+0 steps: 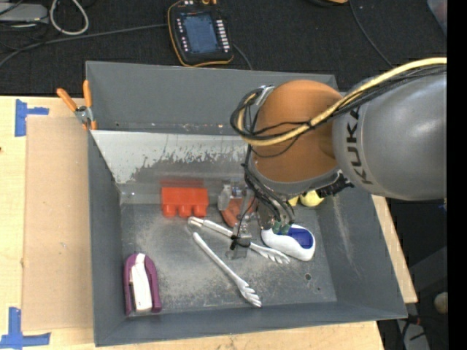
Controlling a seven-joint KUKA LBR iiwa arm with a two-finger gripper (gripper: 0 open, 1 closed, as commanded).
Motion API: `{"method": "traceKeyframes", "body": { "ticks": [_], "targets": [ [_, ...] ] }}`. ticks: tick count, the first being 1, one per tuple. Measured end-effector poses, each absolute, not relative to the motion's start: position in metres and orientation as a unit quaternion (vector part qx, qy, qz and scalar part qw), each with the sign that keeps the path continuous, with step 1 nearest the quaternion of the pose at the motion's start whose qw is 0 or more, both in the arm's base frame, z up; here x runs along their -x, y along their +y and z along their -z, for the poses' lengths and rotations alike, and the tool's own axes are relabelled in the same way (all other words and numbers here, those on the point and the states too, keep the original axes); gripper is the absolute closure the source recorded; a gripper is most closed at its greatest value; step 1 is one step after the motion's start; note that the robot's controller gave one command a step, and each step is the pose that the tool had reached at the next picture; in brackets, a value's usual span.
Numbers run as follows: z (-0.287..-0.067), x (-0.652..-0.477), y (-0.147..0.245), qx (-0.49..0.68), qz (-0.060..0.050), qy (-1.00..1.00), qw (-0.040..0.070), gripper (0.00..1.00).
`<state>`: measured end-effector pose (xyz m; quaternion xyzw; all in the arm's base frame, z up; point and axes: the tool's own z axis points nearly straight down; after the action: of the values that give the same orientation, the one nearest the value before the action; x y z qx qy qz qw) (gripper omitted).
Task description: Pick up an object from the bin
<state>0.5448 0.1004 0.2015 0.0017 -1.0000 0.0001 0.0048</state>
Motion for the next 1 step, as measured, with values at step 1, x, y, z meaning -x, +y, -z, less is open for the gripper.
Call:
{"method": "traceKeyframes", "body": {
  "ticks": [1],
  "targets": [
    [-0.206,-0.5465,0.0994,0.001,0.0,-1.0,0.001,0.0]
  ]
}}
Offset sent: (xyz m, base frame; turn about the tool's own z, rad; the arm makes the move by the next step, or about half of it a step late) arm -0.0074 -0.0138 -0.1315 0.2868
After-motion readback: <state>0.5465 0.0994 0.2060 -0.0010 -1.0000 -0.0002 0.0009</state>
